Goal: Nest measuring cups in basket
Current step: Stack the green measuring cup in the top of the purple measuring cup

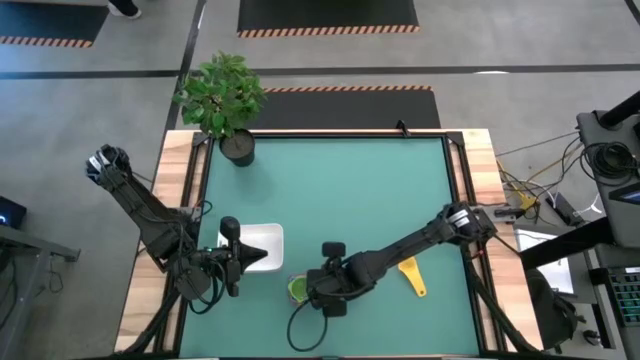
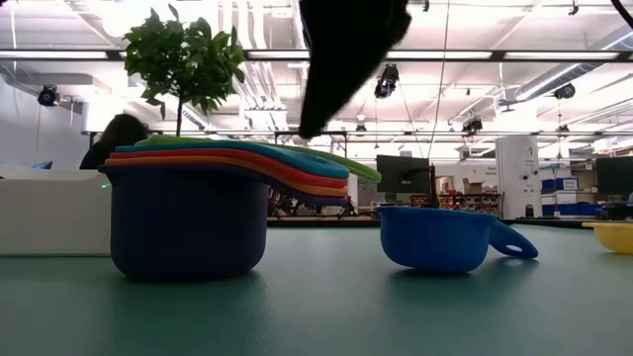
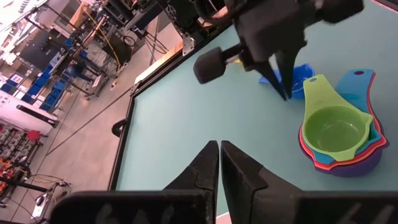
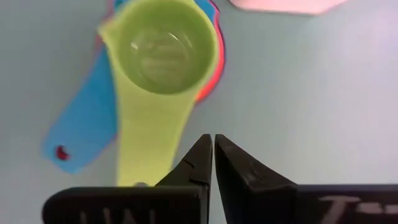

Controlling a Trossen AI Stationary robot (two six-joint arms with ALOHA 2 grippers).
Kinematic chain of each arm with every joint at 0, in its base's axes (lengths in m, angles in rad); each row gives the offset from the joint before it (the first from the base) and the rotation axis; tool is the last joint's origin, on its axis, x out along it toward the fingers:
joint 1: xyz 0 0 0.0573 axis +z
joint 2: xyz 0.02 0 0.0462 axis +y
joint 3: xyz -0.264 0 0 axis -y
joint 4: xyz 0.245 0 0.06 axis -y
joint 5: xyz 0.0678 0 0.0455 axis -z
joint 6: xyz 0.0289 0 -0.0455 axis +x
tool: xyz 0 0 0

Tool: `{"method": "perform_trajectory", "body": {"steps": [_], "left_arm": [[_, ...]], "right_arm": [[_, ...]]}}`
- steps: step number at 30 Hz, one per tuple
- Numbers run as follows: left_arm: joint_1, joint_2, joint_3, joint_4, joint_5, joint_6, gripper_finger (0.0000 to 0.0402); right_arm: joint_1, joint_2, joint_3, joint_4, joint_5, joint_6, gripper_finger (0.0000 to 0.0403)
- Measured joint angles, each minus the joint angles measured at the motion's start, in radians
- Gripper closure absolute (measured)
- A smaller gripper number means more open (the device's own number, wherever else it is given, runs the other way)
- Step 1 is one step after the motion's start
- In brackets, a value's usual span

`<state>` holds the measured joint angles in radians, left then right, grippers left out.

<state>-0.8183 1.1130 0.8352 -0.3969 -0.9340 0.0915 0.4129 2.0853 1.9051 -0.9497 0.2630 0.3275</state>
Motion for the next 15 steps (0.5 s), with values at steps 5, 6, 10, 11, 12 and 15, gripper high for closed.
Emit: {"method": "perform_trajectory", "body": {"steps": [5,6,10,11,12,15], "left_arm": [[0.0,0.0,0.0,0.0,0.0,0.0,0.0402],[0.0,0.0,0.0,0.0,0.0,0.0,0.0402],[0.0,0.0,0.0,0.0,0.0,0.0,0.0402],[0.0,0.0,0.0,0.0,0.0,0.0,0.0402],[0.0,0.0,0.0,0.0,0.0,0.0,0.0402],[0.0,0.0,0.0,0.0,0.0,0.0,0.0402]], "right_arm": [[-0.009,0.0,-0.052,0.014,-0.006,0.013,0.0394],[-0.009,0.0,-0.056,0.015,-0.007,0.014,0.0394],[-0.007,0.0,-0.059,0.02,-0.028,0.034,0.0394],[-0.006,0.0,-0.059,0.023,-0.036,0.042,0.0394],[-0.004,0.0,-0.059,0.026,-0.038,0.05,0.0394],[0.003,0.0,-0.059,0.052,-0.055,0.066,0.0394]]}}
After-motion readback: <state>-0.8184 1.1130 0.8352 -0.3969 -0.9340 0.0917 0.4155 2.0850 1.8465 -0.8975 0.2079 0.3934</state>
